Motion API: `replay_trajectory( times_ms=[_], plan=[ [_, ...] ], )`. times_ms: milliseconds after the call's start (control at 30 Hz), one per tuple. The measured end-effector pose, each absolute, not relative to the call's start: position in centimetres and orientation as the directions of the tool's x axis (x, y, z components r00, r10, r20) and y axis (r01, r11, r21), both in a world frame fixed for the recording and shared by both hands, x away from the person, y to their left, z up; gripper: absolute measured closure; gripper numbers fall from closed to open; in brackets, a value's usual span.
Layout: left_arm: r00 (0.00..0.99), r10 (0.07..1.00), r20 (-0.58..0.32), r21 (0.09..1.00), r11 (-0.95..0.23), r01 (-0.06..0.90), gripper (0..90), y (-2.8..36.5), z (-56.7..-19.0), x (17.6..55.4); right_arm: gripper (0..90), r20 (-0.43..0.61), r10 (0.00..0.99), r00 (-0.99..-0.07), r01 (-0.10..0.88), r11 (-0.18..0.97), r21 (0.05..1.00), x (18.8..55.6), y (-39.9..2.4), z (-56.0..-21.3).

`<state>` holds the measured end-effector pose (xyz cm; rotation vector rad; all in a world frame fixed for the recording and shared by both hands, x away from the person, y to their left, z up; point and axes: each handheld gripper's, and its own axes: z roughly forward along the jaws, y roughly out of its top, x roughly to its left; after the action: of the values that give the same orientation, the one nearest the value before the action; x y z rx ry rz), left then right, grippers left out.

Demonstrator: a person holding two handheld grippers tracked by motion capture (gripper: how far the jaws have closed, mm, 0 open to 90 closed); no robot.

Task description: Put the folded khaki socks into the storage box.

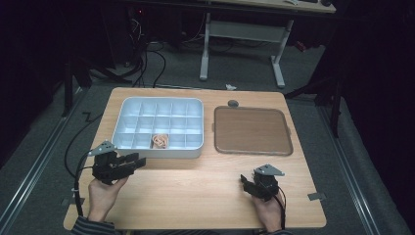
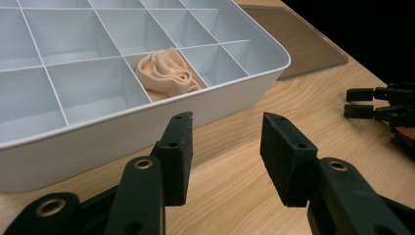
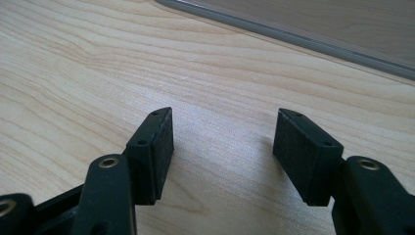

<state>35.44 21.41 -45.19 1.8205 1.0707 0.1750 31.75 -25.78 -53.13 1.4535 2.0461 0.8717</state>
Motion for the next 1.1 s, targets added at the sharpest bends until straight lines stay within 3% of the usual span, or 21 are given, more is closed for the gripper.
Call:
replay_trajectory(
  times_ms=[1100],
  plan=[
    [0.598,0.72,-0.352,0.754,-0.161,0.637,54.3,19.2,-49.1,34.9,40.4,-0.022,0.947,-0.321,0.641,0.234,0.731,31.8,-25.8,-53.1]
  ],
)
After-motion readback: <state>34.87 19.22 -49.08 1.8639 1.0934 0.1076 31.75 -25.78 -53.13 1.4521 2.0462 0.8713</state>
